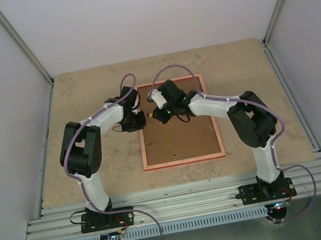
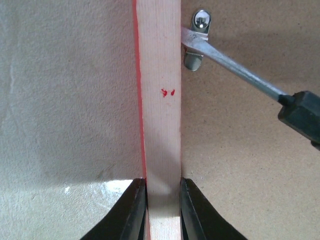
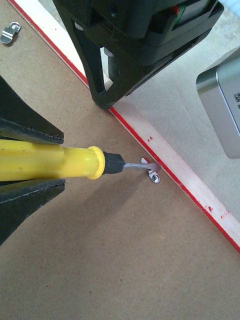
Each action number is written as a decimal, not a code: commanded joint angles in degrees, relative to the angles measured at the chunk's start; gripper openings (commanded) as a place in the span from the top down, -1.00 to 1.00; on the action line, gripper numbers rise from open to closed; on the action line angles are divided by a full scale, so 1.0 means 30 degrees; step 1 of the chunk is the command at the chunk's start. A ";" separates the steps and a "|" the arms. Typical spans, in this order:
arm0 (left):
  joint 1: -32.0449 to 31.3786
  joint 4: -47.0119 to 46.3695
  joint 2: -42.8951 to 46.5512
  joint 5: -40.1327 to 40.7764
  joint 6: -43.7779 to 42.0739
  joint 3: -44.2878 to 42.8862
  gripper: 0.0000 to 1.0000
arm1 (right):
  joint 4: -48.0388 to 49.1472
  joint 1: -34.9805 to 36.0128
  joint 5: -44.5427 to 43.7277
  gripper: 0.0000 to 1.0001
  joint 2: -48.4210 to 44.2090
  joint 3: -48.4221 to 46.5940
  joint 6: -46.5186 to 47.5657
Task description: Take the photo out of the frame
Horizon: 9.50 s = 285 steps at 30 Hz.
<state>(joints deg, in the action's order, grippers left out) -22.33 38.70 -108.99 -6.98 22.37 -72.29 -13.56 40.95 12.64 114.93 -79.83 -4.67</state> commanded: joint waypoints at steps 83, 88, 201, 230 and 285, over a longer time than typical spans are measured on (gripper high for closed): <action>0.0030 -0.0419 0.0869 -0.0201 0.0591 0.1639 0.68 | 0.1514 -0.0128 -0.1210 0.99 -0.1892 0.2304 -0.3874; 0.0030 -0.0501 0.0949 -0.0197 0.0951 0.1759 0.69 | 0.1551 -0.0293 -0.1090 0.99 -0.2793 0.2639 -0.3636; 0.2608 0.0257 -0.5449 0.0689 -0.2460 -0.6814 0.26 | 0.2006 -0.3956 0.1193 0.99 -1.0733 0.9657 -0.3307; 0.0734 -0.1917 0.2781 -0.1146 0.3262 0.4778 0.54 | 0.1881 -0.1080 0.1735 0.99 -0.7610 0.7174 -0.3034; -0.0439 -0.2114 0.3715 -0.1262 0.3361 0.7087 0.58 | 0.1804 0.1430 0.1383 0.99 -0.2687 0.4021 -0.3344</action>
<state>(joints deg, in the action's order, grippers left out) -23.57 31.07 -95.96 -10.68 32.82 -53.43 -9.52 44.86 18.63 105.62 -66.48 -13.56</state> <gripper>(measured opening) 0.221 0.177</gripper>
